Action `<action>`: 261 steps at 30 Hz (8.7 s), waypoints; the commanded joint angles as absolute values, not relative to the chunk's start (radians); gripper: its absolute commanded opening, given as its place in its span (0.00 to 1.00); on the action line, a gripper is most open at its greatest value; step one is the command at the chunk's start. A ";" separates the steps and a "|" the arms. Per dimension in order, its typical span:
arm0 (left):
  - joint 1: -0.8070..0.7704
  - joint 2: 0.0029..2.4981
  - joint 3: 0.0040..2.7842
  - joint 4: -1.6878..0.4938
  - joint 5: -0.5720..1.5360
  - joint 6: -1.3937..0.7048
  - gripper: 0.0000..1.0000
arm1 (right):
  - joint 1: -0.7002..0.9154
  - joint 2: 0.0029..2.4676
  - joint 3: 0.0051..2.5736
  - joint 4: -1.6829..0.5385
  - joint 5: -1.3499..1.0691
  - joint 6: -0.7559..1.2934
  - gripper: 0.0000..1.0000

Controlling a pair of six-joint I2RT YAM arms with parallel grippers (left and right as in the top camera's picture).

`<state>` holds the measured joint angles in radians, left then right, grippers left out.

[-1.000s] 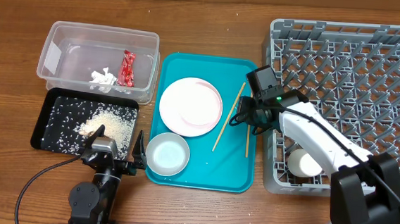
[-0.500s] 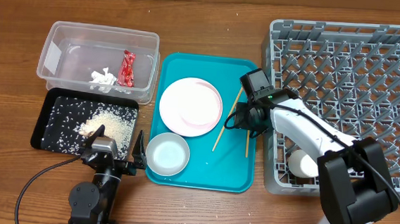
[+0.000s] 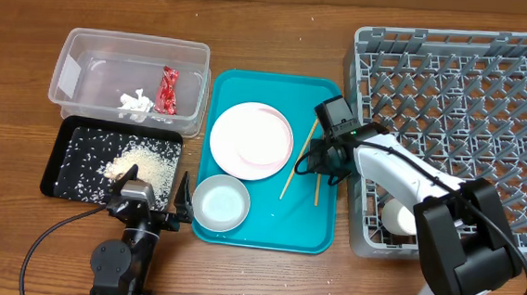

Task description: Sort waste into correct bins and load items into the dishwasher

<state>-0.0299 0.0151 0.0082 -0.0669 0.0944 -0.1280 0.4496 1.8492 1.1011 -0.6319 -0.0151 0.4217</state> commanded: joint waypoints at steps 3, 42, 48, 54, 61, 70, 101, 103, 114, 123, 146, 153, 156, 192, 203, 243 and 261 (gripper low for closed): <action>-0.021 0.007 0.005 -0.070 0.097 -0.138 1.00 | 0.464 1.865 1.084 -0.654 0.030 0.362 0.46; -0.021 0.007 0.005 -0.070 0.097 -0.138 1.00 | 0.316 1.630 1.325 -0.765 0.406 0.168 0.04; -0.021 0.007 0.005 -0.070 0.097 -0.138 1.00 | 0.257 1.665 1.312 -0.736 0.174 0.027 0.04; -0.021 0.007 0.005 -0.070 0.097 -0.138 1.00 | 0.294 1.673 1.309 -0.800 0.168 0.038 0.35; -0.021 0.007 0.005 -0.070 0.097 -0.138 1.00 | 0.402 1.646 1.310 -0.845 -0.018 0.256 0.50; -0.021 0.007 0.005 -0.070 0.097 -0.138 1.00 | 0.489 1.770 1.295 -0.739 -0.017 0.704 0.49; -0.021 0.007 0.005 -0.070 0.097 -0.138 1.00 | 0.470 1.869 1.456 -0.842 0.030 0.553 0.04; -0.021 0.007 0.005 -0.070 0.097 -0.138 1.00 | 0.470 1.810 1.486 -0.860 0.051 0.493 0.04; -0.021 0.007 0.005 -0.070 0.097 -0.138 1.00 | 0.308 1.647 1.498 -0.836 0.190 0.059 0.04; -0.021 0.007 0.005 -0.070 0.097 -0.138 1.00 | 0.245 1.792 1.493 -0.902 0.122 -0.036 0.04; -0.021 0.007 0.005 -0.070 0.097 -0.138 1.00 | 0.537 1.814 1.396 -0.836 0.004 0.587 0.53; -0.021 0.007 0.005 -0.070 0.097 -0.138 1.00 | 0.540 1.901 1.395 -0.767 0.012 0.606 0.43; -0.021 0.007 0.005 -0.070 0.097 -0.138 1.00 | 0.547 1.942 1.395 -0.764 -0.030 0.607 0.38; -0.021 0.007 0.005 -0.070 0.097 -0.138 1.00 | 0.550 1.525 1.422 -1.052 1.056 0.712 0.04; -0.021 0.007 0.005 -0.070 0.097 -0.138 1.00 | 0.321 1.613 1.419 -1.131 1.321 0.752 0.04; -0.021 0.007 0.005 -0.070 0.097 -0.138 1.00 | 0.540 1.753 1.546 -1.312 0.978 0.733 0.47; -0.021 0.007 0.005 -0.070 0.097 -0.138 1.00 | 0.660 1.748 1.439 -0.916 0.238 0.658 0.55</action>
